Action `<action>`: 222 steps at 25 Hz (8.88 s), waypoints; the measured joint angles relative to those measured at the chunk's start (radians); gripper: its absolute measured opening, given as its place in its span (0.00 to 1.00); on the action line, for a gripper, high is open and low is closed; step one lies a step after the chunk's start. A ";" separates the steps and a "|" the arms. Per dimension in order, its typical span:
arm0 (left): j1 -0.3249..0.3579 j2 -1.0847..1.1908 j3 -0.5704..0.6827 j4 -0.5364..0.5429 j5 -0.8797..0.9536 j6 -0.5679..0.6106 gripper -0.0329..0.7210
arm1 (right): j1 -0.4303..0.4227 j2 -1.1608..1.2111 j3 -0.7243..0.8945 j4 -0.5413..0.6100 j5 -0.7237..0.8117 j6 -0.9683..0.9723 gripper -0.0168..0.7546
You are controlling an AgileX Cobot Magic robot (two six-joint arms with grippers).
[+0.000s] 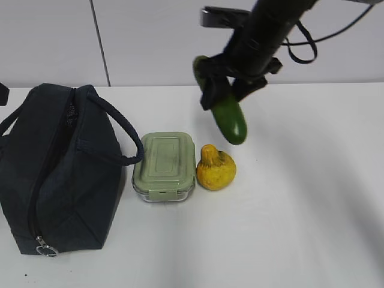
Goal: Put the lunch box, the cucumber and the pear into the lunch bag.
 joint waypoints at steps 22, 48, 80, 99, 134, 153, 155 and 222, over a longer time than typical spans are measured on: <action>0.068 0.000 0.000 0.075 -0.053 -0.042 0.38 | 0.347 0.108 -0.259 0.418 -0.211 -0.130 0.60; 0.070 0.000 0.000 0.086 -0.042 -0.045 0.37 | 0.366 0.208 -0.260 0.231 -0.262 -0.196 0.78; 0.070 0.153 0.034 -0.085 0.161 0.048 0.39 | 0.366 0.203 -0.600 -0.313 0.094 0.100 0.78; 0.070 0.159 0.034 -0.092 0.137 0.060 0.05 | 0.048 0.003 -0.324 -0.230 0.092 0.122 0.76; 0.071 0.159 0.034 -0.092 0.136 0.060 0.05 | 0.124 0.035 0.237 -0.182 -0.190 -0.081 0.67; 0.071 0.159 0.034 -0.091 0.131 0.060 0.05 | 0.124 -0.179 0.051 0.021 -0.149 -0.194 0.28; 0.071 0.159 0.034 -0.091 0.131 0.060 0.05 | 0.126 -0.181 0.025 0.180 -0.149 -0.283 0.28; 0.071 0.159 0.034 -0.073 0.125 0.060 0.05 | -0.080 0.176 0.483 1.023 -0.322 -0.616 0.75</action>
